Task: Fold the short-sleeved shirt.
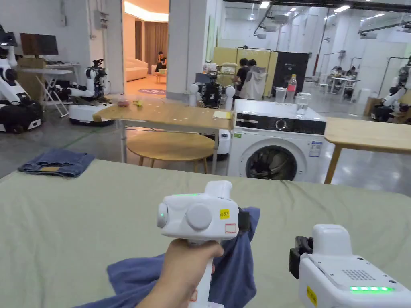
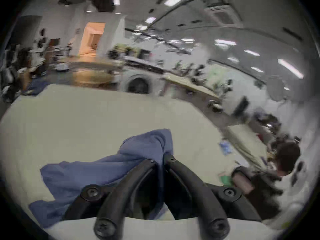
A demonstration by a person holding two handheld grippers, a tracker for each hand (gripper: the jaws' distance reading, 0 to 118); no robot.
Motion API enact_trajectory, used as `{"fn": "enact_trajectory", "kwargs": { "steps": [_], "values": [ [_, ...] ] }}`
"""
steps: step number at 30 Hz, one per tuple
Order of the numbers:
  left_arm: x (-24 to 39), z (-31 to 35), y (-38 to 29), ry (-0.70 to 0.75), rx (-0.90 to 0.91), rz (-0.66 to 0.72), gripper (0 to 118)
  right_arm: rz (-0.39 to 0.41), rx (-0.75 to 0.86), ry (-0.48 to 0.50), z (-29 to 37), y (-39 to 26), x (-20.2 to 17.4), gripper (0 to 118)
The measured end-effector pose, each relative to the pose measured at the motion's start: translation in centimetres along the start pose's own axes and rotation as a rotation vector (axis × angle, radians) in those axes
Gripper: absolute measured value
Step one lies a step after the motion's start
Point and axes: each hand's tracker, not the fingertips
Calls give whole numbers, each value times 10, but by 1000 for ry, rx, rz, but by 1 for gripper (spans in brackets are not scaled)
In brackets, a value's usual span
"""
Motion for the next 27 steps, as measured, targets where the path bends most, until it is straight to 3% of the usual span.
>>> {"fn": "enact_trajectory", "kwargs": {
  "steps": [4, 8, 11, 17, 18, 20, 21, 27],
  "values": [
    [57, -52, -22, -61, -97, -85, 0, -18, -3, -94, 17, -4, 54, 0],
    [52, -118, -93, 94, -318, -146, 0, -49, -29, -145, 26, -18, 93, 0],
    [36, -154, -142, 156, -429, -98, 0, -62, -66, -159, 23, -30, 110, 0],
    [34, -142, -153, 162, -358, -94, 3, -60, -107, -146, 15, -43, 113, 0],
    [34, -131, -147, 162, -309, -87, 28, -60, -108, -140, 14, -44, 111, 0],
    [34, -93, -130, 145, -163, -95, 96, -52, -104, -123, 14, -44, 103, 0],
    [34, -72, -123, 151, -118, -122, 114, -42, -96, -116, 15, -45, 98, 0],
    [-11, 96, -104, 386, 151, -250, 114, 1, -59, -60, 28, -51, 69, 0]
  ]
}}
